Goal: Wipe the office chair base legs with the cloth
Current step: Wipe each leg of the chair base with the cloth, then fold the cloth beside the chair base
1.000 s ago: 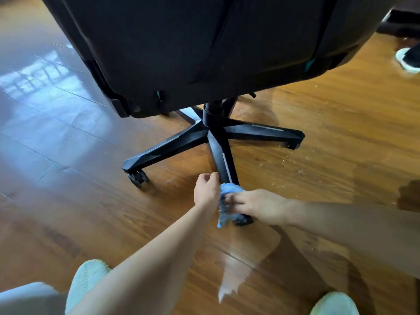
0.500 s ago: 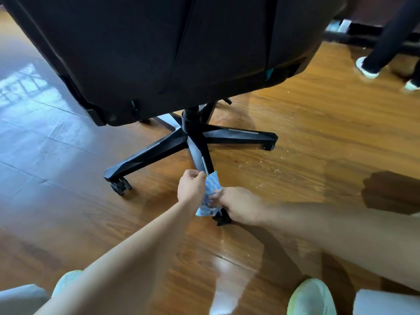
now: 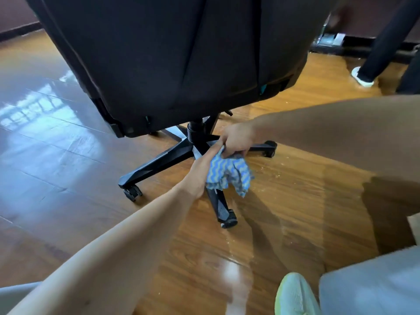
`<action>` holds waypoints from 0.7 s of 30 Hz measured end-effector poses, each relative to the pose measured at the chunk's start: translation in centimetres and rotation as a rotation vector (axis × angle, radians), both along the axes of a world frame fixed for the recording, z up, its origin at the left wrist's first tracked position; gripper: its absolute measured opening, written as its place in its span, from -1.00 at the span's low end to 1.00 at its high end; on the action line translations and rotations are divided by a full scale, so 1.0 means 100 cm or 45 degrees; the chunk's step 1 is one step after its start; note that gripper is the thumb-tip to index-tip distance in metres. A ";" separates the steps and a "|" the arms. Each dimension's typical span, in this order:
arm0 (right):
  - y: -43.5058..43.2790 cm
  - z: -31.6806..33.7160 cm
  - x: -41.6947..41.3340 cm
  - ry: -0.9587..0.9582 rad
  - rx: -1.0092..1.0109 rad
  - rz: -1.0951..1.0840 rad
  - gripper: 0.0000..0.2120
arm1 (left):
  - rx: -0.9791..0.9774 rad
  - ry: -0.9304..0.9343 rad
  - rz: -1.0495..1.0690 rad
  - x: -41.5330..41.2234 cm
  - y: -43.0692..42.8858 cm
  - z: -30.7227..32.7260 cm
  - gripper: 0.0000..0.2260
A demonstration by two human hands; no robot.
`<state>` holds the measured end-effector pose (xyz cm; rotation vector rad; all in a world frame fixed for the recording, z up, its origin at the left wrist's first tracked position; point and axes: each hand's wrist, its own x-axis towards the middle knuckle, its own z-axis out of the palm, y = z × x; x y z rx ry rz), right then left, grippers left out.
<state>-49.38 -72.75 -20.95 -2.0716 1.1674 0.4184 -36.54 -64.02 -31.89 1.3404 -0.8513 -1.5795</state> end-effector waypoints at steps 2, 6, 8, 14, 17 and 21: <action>-0.002 0.008 -0.012 -0.095 0.052 -0.080 -0.92 | -0.045 0.004 -0.104 0.004 0.004 0.007 -0.42; -0.007 -0.004 -0.027 -0.260 0.045 -0.195 -0.88 | -0.022 -0.221 -0.067 0.017 0.014 0.016 -0.52; -0.004 -0.015 -0.019 -0.267 0.026 -0.141 -0.85 | -0.004 -0.324 -0.063 0.028 0.017 0.021 -0.56; 0.003 -0.022 0.020 -0.377 -0.054 -0.058 -0.86 | 0.049 -0.403 -0.147 0.057 0.028 0.034 -0.76; -0.001 -0.030 0.030 -0.448 -0.049 -0.128 -0.80 | 0.045 -0.433 -0.146 0.066 0.024 0.027 -0.65; 0.004 -0.046 0.039 -0.491 0.189 -0.222 -0.82 | 0.092 -0.343 -0.257 0.084 0.025 0.018 -0.68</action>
